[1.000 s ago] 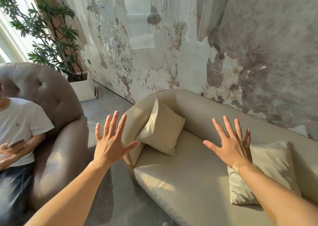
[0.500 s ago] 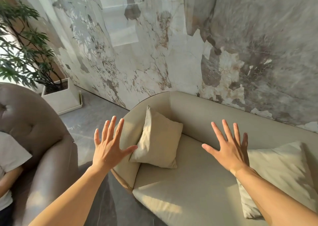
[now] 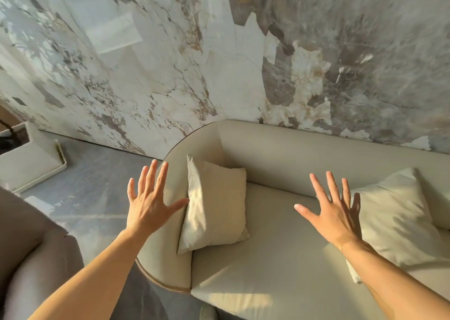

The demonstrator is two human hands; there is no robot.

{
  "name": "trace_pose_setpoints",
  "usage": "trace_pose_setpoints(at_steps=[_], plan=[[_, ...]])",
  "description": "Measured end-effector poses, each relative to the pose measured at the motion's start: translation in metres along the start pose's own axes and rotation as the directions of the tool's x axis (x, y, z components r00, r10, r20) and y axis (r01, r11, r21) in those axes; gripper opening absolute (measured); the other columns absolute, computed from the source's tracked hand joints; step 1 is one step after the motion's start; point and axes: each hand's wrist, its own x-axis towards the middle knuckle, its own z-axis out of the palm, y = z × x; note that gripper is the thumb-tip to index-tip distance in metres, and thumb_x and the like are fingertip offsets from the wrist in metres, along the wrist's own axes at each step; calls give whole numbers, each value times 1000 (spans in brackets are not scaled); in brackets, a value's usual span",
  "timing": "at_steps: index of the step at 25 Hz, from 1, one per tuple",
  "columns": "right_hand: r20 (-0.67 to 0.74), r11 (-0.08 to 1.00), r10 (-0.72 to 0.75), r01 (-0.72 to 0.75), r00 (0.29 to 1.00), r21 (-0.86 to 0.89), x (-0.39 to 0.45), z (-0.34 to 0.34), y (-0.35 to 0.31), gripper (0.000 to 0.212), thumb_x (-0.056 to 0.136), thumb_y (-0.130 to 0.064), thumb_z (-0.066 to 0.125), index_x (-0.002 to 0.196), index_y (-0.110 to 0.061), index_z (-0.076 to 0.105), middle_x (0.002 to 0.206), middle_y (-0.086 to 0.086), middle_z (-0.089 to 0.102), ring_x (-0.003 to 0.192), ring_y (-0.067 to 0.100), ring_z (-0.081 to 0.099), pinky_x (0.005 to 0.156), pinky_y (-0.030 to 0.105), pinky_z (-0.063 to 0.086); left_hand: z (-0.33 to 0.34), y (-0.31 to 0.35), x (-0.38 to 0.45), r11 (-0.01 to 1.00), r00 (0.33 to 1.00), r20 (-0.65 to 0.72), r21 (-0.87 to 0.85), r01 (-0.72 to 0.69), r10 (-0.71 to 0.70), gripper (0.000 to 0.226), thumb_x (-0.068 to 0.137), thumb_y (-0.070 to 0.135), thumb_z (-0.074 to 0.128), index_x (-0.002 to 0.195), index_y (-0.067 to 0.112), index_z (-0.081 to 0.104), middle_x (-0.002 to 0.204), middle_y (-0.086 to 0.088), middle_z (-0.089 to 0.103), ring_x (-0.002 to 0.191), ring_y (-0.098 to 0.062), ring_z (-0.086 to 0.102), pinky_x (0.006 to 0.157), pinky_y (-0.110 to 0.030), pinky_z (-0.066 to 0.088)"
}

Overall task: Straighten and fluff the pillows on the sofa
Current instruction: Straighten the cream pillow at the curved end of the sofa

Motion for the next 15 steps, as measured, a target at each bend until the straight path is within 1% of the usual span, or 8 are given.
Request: trace_pose_setpoints(at_steps=[5,9,12,13,15], plan=[[34,992,121,-122,992,32,15,39,-46,91,71,-85,29,151,-45,12,163,-2,5,147,34,5,112,62,16,38,-39,51,997,996,84,-66,-33,38,107,72,92,29,154,37,-11,166,1,-2,152,-24,1,119,-56,8],[98,988,134,-141,986,64,41,77,-76,92,71,-85,25,151,-44,9,163,-2,3,146,35,8,114,58,16,81,-55,72,995,988,144,-99,-34,49,107,71,93,27,153,37,-13,166,0,-3,152,-22,-1,120,-54,9],[175,972,126,-157,977,175,68,113,-86,91,73,-83,34,149,-46,1,163,-2,3,148,29,9,115,54,17,117,-57,78,995,985,170,-103,16,2,108,70,93,24,154,35,-11,166,0,-2,152,-20,-1,122,-50,9],[202,962,119,-163,972,218,79,132,-86,91,75,-81,38,149,-46,-1,163,-2,5,148,27,10,115,54,18,134,-56,82,993,983,183,-107,40,-19,109,70,93,25,154,33,-9,166,0,-1,152,-20,0,122,-49,9],[265,939,110,-188,958,290,97,173,-83,92,75,-80,42,149,-46,-1,163,-3,10,147,25,19,112,51,27,165,-50,90,986,976,207,-137,96,-67,112,71,93,30,156,28,-3,166,0,2,151,-20,4,122,-46,11]])
